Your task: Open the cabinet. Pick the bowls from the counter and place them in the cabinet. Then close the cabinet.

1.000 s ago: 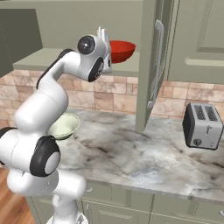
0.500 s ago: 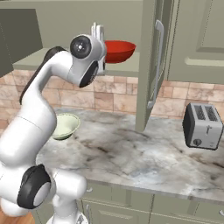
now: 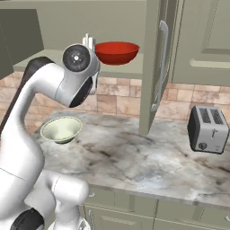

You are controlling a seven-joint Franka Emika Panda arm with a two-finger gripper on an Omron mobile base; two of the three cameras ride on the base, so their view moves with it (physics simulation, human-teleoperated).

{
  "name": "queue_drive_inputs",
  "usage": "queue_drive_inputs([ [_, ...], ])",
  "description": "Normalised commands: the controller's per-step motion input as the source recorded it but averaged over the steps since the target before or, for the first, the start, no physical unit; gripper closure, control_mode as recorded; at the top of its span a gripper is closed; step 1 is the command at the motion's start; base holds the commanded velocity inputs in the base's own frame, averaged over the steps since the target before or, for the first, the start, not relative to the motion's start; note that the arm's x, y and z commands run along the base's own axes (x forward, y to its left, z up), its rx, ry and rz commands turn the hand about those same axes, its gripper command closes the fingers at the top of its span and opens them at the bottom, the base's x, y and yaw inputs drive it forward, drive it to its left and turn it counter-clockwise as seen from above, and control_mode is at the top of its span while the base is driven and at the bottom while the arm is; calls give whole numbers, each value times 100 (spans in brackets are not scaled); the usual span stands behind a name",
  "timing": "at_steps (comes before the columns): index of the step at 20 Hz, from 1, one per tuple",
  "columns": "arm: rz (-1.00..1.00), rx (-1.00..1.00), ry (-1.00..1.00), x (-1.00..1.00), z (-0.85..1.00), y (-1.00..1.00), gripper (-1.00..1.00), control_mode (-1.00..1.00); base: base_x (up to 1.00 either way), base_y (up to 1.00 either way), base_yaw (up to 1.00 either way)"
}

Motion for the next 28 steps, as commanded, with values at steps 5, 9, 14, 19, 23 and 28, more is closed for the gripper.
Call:
queue_drive_inputs([
  [5, 27, -1, 14, -100, -57, 66, -100, -100, 0, 0, 0],
  [9, 21, -16, 0, -89, -90, 69, -100, -100, 0, 0, 0],
  [14, 25, -23, 0, -36, -96, 30, -100, -100, 0, 0, 0],
  [19, 26, -23, 0, -3, -76, 4, -100, -100, 0, 0, 0],
  [23, 22, -4, 0, 19, -35, -1, -100, -100, 0, 0, 0],
  [28, 22, 0, 4, 39, -50, 0, -100, -100, 0, 0, 0],
])
